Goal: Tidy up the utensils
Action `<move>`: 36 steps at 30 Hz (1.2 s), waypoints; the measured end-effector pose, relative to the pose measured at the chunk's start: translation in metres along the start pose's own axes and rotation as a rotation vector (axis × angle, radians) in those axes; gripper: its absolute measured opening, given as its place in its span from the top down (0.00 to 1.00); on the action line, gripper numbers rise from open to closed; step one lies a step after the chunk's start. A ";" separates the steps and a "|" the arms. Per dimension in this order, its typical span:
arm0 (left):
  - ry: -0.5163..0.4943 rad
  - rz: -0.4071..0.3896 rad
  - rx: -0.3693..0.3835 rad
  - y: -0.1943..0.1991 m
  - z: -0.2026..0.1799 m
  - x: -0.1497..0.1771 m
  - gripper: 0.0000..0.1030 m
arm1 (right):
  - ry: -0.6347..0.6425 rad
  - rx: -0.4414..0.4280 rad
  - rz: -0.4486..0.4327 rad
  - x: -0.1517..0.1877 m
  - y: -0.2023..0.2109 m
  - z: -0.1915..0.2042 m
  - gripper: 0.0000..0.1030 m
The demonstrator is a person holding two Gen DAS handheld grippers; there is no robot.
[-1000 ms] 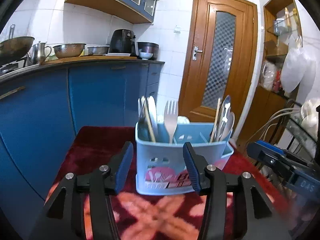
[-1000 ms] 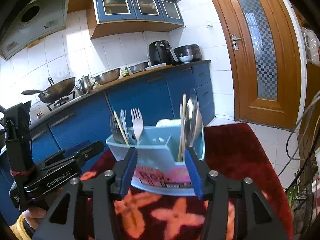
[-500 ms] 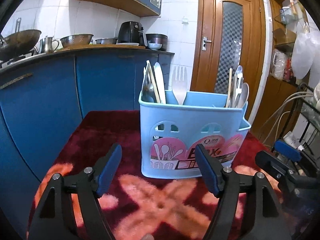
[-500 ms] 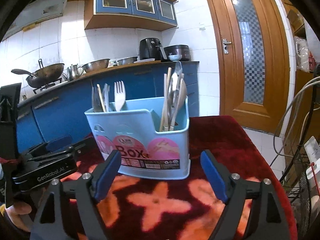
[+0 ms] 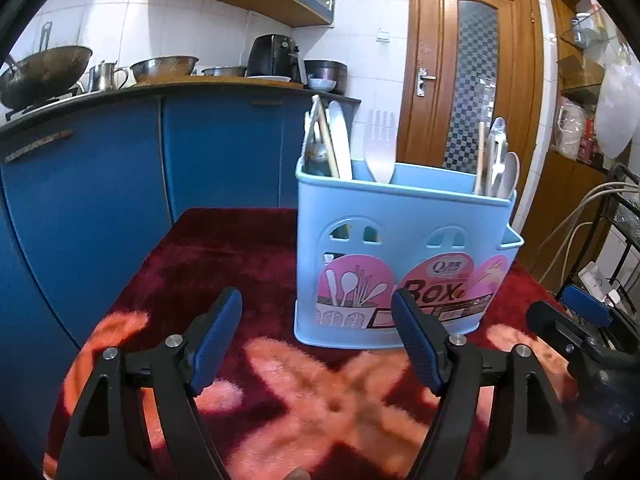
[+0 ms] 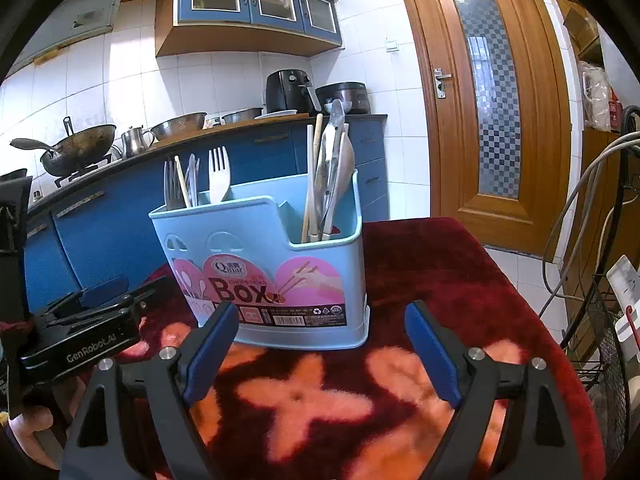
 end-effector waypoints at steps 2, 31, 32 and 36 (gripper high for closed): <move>0.007 0.003 -0.005 -0.001 0.002 0.000 0.24 | -0.001 0.000 -0.001 0.000 0.000 0.000 0.15; -0.012 -0.012 -0.007 0.004 0.000 -0.001 0.24 | -0.005 0.004 0.004 0.006 0.001 -0.004 0.14; -0.013 -0.012 -0.007 0.004 0.000 -0.001 0.24 | -0.004 0.004 0.004 0.006 0.001 -0.004 0.14; -0.015 -0.014 -0.006 0.003 0.000 -0.001 0.24 | -0.002 0.005 0.004 0.006 0.001 -0.005 0.14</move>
Point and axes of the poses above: each gripper's, at about its wrist camera, not at the fingertips, and y roughly against the way its jaws point, z to its left, x to its underside, the point moved 7 cm from there along -y, roughly the way its jaws point, and after that the axes turned 12 degrees about -x, right-handed, at the moved point
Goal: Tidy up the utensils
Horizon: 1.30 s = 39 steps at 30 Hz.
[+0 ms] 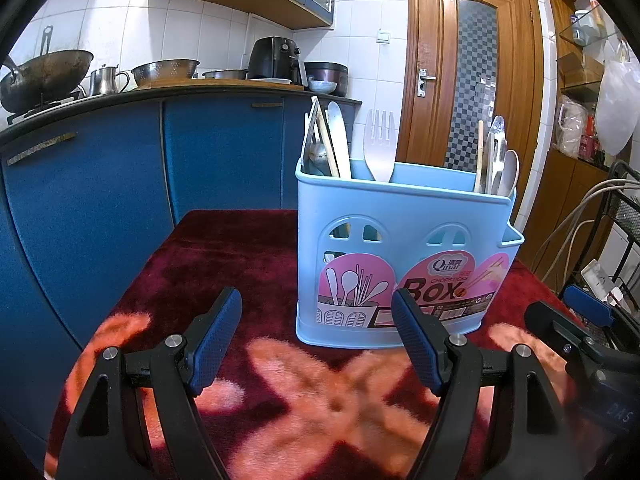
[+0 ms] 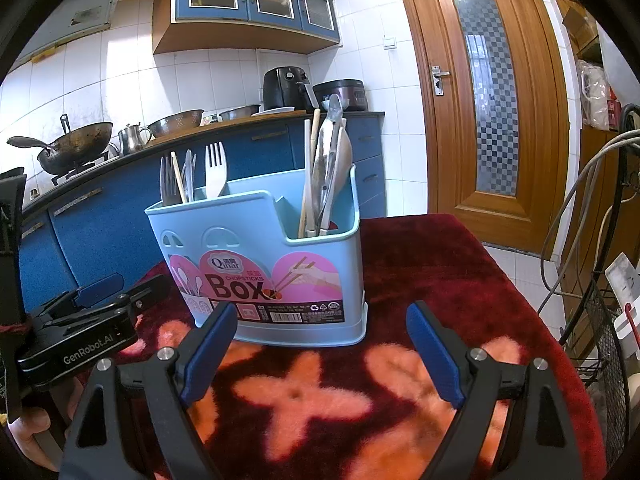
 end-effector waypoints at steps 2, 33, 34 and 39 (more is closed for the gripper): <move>0.000 0.001 0.002 0.000 0.000 0.000 0.24 | -0.001 0.000 0.000 0.000 0.000 0.000 0.14; -0.004 -0.003 0.007 0.000 -0.003 0.001 0.24 | 0.000 0.000 0.001 -0.001 0.000 0.000 0.14; -0.004 -0.003 0.007 0.000 -0.003 0.001 0.24 | 0.000 0.000 0.001 -0.001 0.000 0.000 0.14; -0.004 -0.003 0.007 0.000 -0.003 0.001 0.24 | 0.000 0.000 0.002 -0.001 0.000 0.000 0.14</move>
Point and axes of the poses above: each gripper's, at about its wrist camera, not at the fingertips, and y roughly against the way its jaws point, z to its left, x to its underside, the point moved 7 cm from there along -y, roughly the way its jaws point, and after that the axes turned 12 degrees about -x, right-handed, at the moved point
